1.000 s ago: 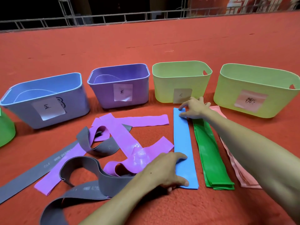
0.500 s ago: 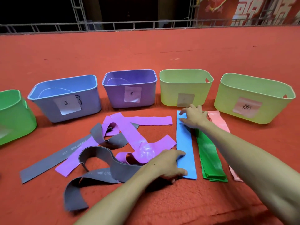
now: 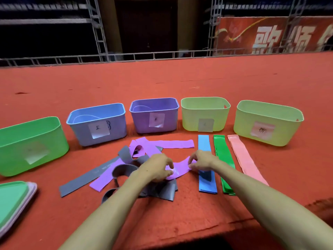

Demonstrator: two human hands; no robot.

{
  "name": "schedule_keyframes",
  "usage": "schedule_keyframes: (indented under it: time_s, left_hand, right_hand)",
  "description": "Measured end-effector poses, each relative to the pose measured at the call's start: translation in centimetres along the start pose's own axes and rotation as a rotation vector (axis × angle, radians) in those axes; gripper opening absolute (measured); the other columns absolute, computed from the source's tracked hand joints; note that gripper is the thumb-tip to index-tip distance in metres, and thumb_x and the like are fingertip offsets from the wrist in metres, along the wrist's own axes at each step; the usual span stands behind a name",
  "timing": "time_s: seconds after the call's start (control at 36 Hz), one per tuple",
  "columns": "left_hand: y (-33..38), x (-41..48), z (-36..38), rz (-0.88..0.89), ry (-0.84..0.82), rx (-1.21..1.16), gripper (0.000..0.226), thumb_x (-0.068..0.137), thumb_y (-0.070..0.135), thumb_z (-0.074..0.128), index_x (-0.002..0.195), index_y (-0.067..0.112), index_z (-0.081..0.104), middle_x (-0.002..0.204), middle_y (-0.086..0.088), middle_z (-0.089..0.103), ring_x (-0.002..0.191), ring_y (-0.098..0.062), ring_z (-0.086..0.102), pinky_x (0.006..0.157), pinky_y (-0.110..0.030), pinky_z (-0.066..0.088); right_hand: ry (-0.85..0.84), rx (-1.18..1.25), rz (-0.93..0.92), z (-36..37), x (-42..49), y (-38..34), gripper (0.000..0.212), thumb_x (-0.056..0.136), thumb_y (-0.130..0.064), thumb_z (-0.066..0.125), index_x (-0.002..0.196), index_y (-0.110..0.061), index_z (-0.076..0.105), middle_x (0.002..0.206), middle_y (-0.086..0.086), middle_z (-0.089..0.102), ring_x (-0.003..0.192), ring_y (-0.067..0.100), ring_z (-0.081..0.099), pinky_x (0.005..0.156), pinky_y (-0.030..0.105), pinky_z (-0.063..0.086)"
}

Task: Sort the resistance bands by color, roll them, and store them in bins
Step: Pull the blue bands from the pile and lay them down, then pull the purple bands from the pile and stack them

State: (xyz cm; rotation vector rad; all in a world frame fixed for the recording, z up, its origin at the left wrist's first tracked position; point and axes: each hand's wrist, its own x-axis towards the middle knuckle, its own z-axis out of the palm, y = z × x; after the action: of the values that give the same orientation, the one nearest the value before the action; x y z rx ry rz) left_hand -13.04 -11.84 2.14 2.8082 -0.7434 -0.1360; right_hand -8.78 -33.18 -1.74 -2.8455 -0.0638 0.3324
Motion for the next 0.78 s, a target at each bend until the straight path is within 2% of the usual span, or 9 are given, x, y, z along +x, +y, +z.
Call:
schedule_keyframes:
  time_s: [0.08, 0.17, 0.36, 0.42, 0.47, 0.53, 0.61, 0.72, 0.78]
  left_hand:
    - [-1.6, -0.4, -0.1, -0.049, -0.062, -0.007, 0.030, 0.093, 0.029, 0.057, 0.120, 0.017, 0.065, 0.123, -0.006, 0.064, 0.113, -0.021, 0.058, 0.090, -0.026, 0.040]
    - [-2.8, -0.6, 0.6, -0.061, -0.090, -0.015, 0.029, 0.092, 0.030, 0.059, 0.117, 0.016, 0.066, 0.118, -0.004, 0.067, 0.106, -0.019, 0.061, 0.087, -0.024, 0.041]
    - [-3.8, -0.5, 2.1, -0.052, -0.081, -0.077, 0.023, 0.091, 0.026, 0.057, 0.109, 0.018, 0.070, 0.110, 0.000, 0.070, 0.100, -0.016, 0.063, 0.088, -0.026, 0.046]
    - [-3.9, -0.6, 2.1, -0.042, -0.081, -0.089, 0.023, 0.091, 0.027, 0.056, 0.109, 0.018, 0.070, 0.110, 0.001, 0.070, 0.100, -0.015, 0.063, 0.088, -0.026, 0.046]
    - [-4.0, -0.7, 2.0, -0.037, -0.075, -0.098, 0.024, 0.092, 0.028, 0.057, 0.110, 0.018, 0.069, 0.110, 0.001, 0.070, 0.100, -0.014, 0.062, 0.085, -0.023, 0.044]
    - [-4.2, -1.0, 1.9, -0.042, -0.063, -0.117, 0.025, 0.092, 0.030, 0.059, 0.111, 0.018, 0.068, 0.110, 0.002, 0.070, 0.100, -0.012, 0.062, 0.081, -0.020, 0.042]
    - [-4.3, -1.3, 1.7, -0.056, -0.048, -0.169, 0.025, 0.090, 0.031, 0.061, 0.109, 0.017, 0.069, 0.108, 0.004, 0.070, 0.096, -0.008, 0.062, 0.077, -0.016, 0.040]
    - [-4.0, -2.1, 1.1, -0.081, 0.055, -0.265, 0.020, 0.088, 0.035, 0.064, 0.101, 0.021, 0.071, 0.083, 0.010, 0.063, 0.073, -0.001, 0.055, 0.064, -0.013, 0.037]
    - [-3.6, -2.3, 0.3, -0.086, 0.133, -0.318, 0.017, 0.088, 0.029, 0.065, 0.098, 0.018, 0.071, 0.081, 0.009, 0.059, 0.073, -0.004, 0.057, 0.065, -0.013, 0.041]
  right_hand:
    - [-0.017, -0.052, 0.027, -0.1, -0.9, -0.8, 0.019, 0.077, -0.051, 0.065, 0.095, -0.045, 0.067, 0.118, -0.002, 0.062, 0.121, 0.030, 0.047, 0.101, 0.050, 0.039]
    - [0.013, -0.027, 0.055, 0.1, -0.4, -0.8, 0.020, 0.081, -0.047, 0.067, 0.099, -0.039, 0.069, 0.126, -0.001, 0.059, 0.125, 0.031, 0.044, 0.100, 0.051, 0.037]
    - [0.100, 0.045, 0.040, 0.1, 0.2, -0.8, 0.008, 0.076, -0.033, 0.069, 0.083, -0.031, 0.073, 0.101, -0.002, 0.068, 0.107, 0.024, 0.055, 0.093, 0.044, 0.045]
    - [0.134, 0.086, -0.016, -0.2, 0.2, -0.8, 0.008, 0.073, -0.023, 0.072, 0.079, -0.025, 0.076, 0.082, -0.003, 0.066, 0.091, 0.020, 0.060, 0.084, 0.035, 0.051]
    - [0.176, 0.110, -0.075, -0.6, -0.1, -1.0, 0.013, 0.074, -0.015, 0.073, 0.085, -0.017, 0.078, 0.074, -0.002, 0.062, 0.076, 0.014, 0.056, 0.072, 0.021, 0.044]
    - [0.253, 0.132, -0.120, -1.2, -0.4, -1.1, 0.016, 0.074, -0.011, 0.073, 0.089, -0.014, 0.078, 0.078, 0.001, 0.065, 0.075, 0.012, 0.053, 0.069, 0.018, 0.036]
    - [0.356, 0.155, -0.218, -2.6, -1.2, -1.4, 0.015, 0.076, -0.012, 0.073, 0.090, -0.014, 0.078, 0.085, 0.000, 0.063, 0.079, 0.012, 0.051, 0.072, 0.023, 0.036]
    - [0.480, 0.224, -0.356, -5.2, -2.7, -2.6, 0.016, 0.075, -0.003, 0.072, 0.089, -0.009, 0.077, 0.093, 0.002, 0.063, 0.083, 0.014, 0.054, 0.073, 0.021, 0.034]
    - [0.537, 0.289, -0.426, -6.4, -3.5, -3.3, 0.018, 0.073, 0.003, 0.071, 0.086, -0.007, 0.077, 0.090, -0.001, 0.063, 0.083, 0.015, 0.058, 0.072, 0.017, 0.037]
